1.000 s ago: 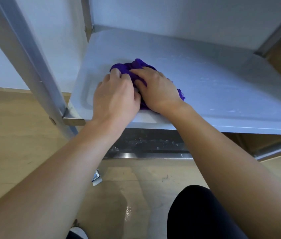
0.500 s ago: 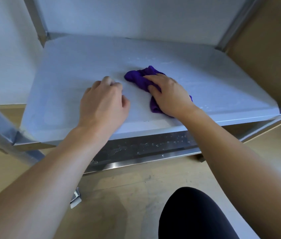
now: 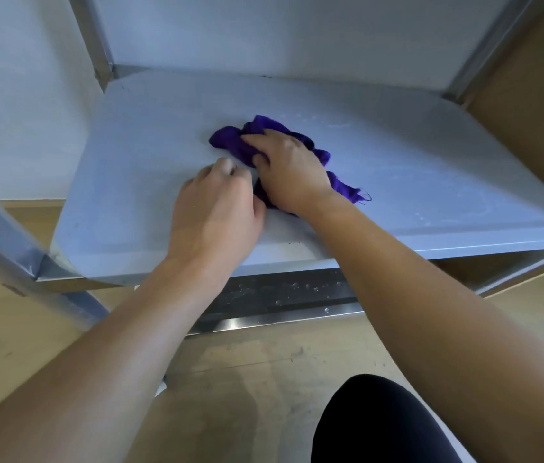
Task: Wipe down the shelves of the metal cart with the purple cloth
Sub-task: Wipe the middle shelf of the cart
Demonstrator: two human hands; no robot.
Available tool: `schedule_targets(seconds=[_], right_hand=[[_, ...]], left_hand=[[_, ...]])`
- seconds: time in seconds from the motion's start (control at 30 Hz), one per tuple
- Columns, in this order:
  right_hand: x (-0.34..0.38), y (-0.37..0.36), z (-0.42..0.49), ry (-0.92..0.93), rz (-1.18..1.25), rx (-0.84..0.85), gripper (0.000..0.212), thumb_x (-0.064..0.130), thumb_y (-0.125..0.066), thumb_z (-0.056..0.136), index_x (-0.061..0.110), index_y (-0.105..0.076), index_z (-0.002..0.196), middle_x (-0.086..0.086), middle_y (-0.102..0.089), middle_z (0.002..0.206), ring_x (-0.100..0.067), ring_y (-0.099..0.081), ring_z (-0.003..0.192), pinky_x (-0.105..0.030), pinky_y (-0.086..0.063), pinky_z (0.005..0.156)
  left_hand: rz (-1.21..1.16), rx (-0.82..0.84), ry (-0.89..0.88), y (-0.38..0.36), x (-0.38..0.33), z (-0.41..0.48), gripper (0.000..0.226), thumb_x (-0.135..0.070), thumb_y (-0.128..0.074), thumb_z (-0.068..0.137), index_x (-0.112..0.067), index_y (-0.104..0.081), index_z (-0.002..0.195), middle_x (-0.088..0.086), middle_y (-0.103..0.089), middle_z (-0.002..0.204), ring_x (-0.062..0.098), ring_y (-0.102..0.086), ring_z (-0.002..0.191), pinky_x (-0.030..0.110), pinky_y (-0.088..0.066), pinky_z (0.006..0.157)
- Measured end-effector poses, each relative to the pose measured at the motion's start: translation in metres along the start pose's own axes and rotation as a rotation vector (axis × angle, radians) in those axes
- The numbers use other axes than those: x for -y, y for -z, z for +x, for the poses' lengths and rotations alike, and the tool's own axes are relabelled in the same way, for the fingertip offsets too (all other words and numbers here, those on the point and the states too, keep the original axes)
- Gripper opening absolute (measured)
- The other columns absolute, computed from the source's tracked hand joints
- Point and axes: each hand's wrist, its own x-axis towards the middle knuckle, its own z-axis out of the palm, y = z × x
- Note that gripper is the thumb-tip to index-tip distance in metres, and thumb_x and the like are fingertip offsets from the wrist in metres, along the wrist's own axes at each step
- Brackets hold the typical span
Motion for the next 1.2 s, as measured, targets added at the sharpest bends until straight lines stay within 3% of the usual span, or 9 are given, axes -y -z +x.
schedule_targets(seconds=[0.13, 0.27, 0.47, 0.67, 0.8, 0.9, 1.03, 1.2], right_hand=[[-0.01, 0.01, 0.006, -0.072, 0.086, 0.017, 0.039, 0.028, -0.044, 0.097, 0.037, -0.052, 0.133, 0.007, -0.055, 0.137, -0.022, -0.049, 0.125, -0.039, -0.044, 0.098], [-0.048, 0.028, 0.009, -0.166, 0.009, -0.002, 0.038, 0.032, -0.042, 0.097, 0.04, -0.05, 0.133, -0.001, -0.055, 0.137, -0.029, -0.051, 0.123, -0.039, -0.043, 0.095], [-0.098, 0.041, 0.019, -0.351, -0.019, -0.048, 0.04, 0.03, -0.04, 0.096, 0.041, -0.049, 0.133, -0.006, -0.059, 0.13, -0.033, -0.054, 0.117, -0.039, -0.043, 0.09], [-0.069, 0.023, 0.04, -0.332, -0.049, -0.026, 0.043, 0.024, -0.041, 0.094, 0.035, -0.049, 0.135, -0.007, -0.054, 0.135, -0.032, -0.048, 0.125, -0.043, -0.041, 0.1], [-0.003, -0.002, 0.056, -0.107, -0.04, 0.101, 0.05, 0.023, -0.048, 0.092, 0.033, -0.043, 0.14, -0.001, -0.043, 0.147, -0.028, -0.04, 0.133, -0.044, -0.038, 0.106], [0.019, -0.009, 0.06, -0.086, 0.031, 0.082, 0.047, 0.023, -0.04, 0.095, 0.036, -0.044, 0.14, 0.002, -0.05, 0.141, -0.025, -0.044, 0.129, -0.04, -0.039, 0.103], [-0.01, 0.006, 0.057, -0.095, -0.002, 0.039, 0.039, 0.034, -0.039, 0.097, 0.042, -0.047, 0.135, 0.004, -0.053, 0.139, -0.026, -0.05, 0.124, -0.035, -0.041, 0.095], [-0.092, 0.028, 0.065, -0.284, -0.048, -0.009, 0.041, 0.039, -0.035, 0.093, 0.043, -0.046, 0.132, -0.003, -0.057, 0.133, -0.032, -0.055, 0.118, -0.04, -0.046, 0.094]], left_hand=[[-0.093, 0.011, 0.072, -0.002, 0.006, 0.002, 0.025, -0.021, -0.05, 0.092, -0.013, -0.069, 0.106, 0.0, -0.062, 0.115, 0.025, -0.06, 0.099, 0.036, -0.044, 0.079], [-0.178, 0.052, 0.102, 0.004, 0.014, 0.007, 0.031, -0.021, -0.05, 0.093, -0.024, -0.07, 0.117, -0.014, -0.058, 0.13, 0.015, -0.058, 0.111, 0.03, -0.045, 0.089], [-0.132, 0.069, 0.095, 0.009, 0.033, 0.005, 0.031, -0.025, -0.051, 0.093, -0.027, -0.068, 0.119, -0.011, -0.055, 0.136, 0.015, -0.054, 0.12, 0.032, -0.045, 0.094], [-0.085, 0.033, 0.093, 0.01, 0.036, 0.004, 0.03, -0.021, -0.048, 0.093, -0.02, -0.07, 0.113, -0.007, -0.056, 0.139, 0.018, -0.055, 0.121, 0.032, -0.045, 0.094], [-0.083, 0.022, 0.094, 0.012, 0.034, 0.004, 0.027, -0.021, -0.05, 0.092, -0.02, -0.071, 0.108, -0.006, -0.061, 0.131, 0.023, -0.058, 0.113, 0.036, -0.047, 0.089], [-0.099, 0.028, 0.083, 0.012, 0.033, 0.004, 0.028, -0.022, -0.051, 0.091, -0.023, -0.07, 0.112, -0.004, -0.063, 0.124, 0.026, -0.059, 0.107, 0.037, -0.048, 0.085], [-0.139, 0.03, 0.119, 0.01, 0.034, 0.004, 0.028, -0.023, -0.052, 0.091, -0.025, -0.071, 0.113, -0.008, -0.057, 0.137, 0.02, -0.056, 0.118, 0.033, -0.046, 0.093], [-0.158, 0.043, 0.13, 0.01, 0.035, 0.006, 0.031, -0.025, -0.051, 0.093, -0.028, -0.07, 0.116, -0.012, -0.054, 0.14, 0.012, -0.053, 0.123, 0.028, -0.043, 0.096]])
